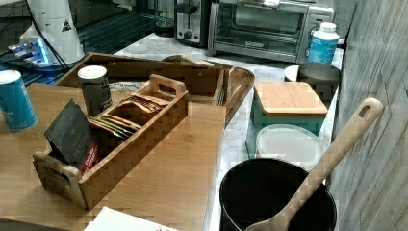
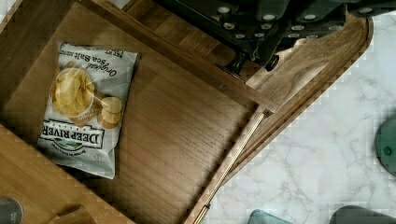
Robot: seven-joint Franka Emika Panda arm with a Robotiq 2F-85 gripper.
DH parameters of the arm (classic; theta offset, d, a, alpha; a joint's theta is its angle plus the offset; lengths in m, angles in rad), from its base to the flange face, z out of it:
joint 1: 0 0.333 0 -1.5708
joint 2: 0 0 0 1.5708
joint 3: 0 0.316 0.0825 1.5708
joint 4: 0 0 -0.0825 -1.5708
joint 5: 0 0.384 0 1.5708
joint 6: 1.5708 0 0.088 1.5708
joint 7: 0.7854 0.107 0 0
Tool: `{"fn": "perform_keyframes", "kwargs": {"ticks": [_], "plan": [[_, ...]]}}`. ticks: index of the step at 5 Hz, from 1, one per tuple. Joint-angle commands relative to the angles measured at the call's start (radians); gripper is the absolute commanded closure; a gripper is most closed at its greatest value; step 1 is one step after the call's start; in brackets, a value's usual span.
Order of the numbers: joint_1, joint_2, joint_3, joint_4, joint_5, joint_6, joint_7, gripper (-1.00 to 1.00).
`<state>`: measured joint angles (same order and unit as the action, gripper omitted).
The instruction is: Close the drawer.
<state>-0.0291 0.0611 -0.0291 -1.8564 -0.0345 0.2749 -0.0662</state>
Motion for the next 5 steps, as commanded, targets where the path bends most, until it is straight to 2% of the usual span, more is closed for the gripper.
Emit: {"fn": "perform_keyframes", "kwargs": {"ticks": [1,2,3,5], "plan": [[-0.004,0.0,-0.003,-0.001,-0.007,0.0,0.0,1.0],[-0.009,-0.019,-0.001,-0.055,0.051,0.041,-0.069,1.0],[0.011,-0.09,0.018,-0.189,0.059,0.167,-0.1,1.0],[0.07,-0.163,0.065,-0.327,0.069,0.311,-0.113,1.0]]}}
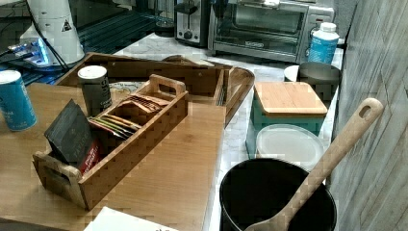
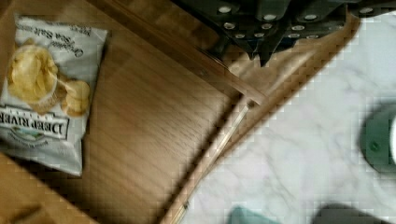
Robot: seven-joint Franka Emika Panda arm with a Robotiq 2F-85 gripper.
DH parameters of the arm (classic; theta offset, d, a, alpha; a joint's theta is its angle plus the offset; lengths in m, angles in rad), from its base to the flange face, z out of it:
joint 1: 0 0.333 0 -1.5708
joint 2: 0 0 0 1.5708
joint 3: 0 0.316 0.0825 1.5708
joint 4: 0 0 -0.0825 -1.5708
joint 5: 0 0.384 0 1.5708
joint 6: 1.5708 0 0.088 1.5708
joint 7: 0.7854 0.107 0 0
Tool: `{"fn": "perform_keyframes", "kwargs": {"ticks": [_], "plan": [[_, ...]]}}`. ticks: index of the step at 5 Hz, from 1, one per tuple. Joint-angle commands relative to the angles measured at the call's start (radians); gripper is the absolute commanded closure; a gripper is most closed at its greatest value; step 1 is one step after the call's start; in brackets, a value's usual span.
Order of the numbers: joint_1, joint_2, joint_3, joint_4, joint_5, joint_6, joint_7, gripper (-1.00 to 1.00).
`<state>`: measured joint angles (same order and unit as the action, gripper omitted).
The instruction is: Close the drawer.
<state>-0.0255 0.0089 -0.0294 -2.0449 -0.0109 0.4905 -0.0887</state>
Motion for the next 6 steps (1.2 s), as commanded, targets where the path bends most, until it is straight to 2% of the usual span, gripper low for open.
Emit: {"fn": "perform_keyframes", "kwargs": {"ticks": [1,3,4,5,6], "plan": [[0.064,-0.133,0.068,-0.188,0.104,0.125,-0.263,1.0],[0.077,-0.163,0.034,-0.33,0.084,0.224,-0.606,1.0],[0.082,-0.153,0.029,-0.392,0.045,0.29,-0.7,1.0],[0.089,-0.1,0.046,-0.401,-0.047,0.29,-0.633,1.0],[0.106,-0.082,0.04,-0.456,0.01,0.358,-0.652,1.0]]}}
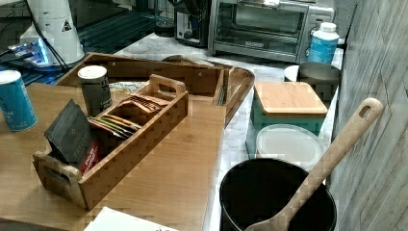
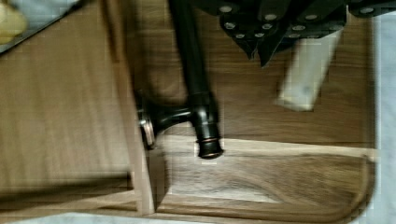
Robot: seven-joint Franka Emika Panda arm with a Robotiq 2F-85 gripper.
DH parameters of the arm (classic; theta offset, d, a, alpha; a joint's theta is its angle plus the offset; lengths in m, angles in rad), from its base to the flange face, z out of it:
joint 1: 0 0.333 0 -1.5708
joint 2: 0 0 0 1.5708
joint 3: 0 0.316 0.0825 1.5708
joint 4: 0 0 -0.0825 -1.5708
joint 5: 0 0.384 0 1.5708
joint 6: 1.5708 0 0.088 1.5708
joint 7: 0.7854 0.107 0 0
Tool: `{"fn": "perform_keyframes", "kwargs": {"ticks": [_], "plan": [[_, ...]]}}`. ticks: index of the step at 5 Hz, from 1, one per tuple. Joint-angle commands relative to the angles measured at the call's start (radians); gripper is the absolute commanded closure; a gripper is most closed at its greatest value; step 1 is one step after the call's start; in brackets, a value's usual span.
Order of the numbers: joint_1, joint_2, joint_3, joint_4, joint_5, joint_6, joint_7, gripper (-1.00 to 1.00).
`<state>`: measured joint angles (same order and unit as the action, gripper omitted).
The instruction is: Close the drawer.
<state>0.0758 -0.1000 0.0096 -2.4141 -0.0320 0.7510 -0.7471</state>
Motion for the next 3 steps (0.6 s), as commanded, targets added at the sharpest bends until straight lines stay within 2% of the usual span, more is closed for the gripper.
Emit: {"fn": "perform_keyframes", "kwargs": {"ticks": [1,2,3], "plan": [[0.014,0.031,0.016,-0.137,0.011,0.151,0.026,1.0],[0.015,0.033,0.013,-0.176,0.042,0.168,-0.029,1.0],[0.01,0.017,0.017,-0.22,0.015,0.201,-0.033,1.0]]}}
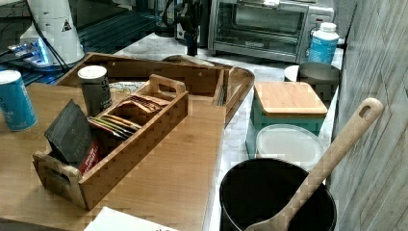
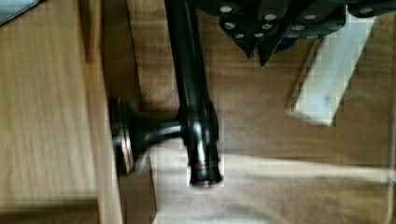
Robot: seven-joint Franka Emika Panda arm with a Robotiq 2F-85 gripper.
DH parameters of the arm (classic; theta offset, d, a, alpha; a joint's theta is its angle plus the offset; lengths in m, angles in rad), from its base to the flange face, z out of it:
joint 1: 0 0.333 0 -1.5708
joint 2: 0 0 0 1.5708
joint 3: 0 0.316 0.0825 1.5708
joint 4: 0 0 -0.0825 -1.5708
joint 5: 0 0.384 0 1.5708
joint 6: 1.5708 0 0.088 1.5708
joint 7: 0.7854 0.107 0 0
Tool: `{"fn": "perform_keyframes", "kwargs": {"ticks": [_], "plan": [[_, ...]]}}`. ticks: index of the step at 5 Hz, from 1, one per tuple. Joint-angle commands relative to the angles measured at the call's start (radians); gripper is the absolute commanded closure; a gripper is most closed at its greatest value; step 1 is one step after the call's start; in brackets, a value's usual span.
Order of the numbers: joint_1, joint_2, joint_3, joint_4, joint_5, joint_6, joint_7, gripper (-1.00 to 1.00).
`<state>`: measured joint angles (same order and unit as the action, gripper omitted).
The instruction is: Close the drawer.
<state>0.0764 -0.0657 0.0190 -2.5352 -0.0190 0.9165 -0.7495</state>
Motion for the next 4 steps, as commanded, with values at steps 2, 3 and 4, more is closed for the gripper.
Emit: {"fn": "perform_keyframes", "kwargs": {"ticks": [2,3,4], "plan": [[-0.015,0.03,-0.015,-0.109,-0.099,0.139,-0.077,1.0],[-0.032,0.032,-0.035,-0.091,-0.131,0.125,-0.135,1.0],[-0.058,0.0,-0.052,-0.105,-0.22,0.16,-0.143,1.0]]}}
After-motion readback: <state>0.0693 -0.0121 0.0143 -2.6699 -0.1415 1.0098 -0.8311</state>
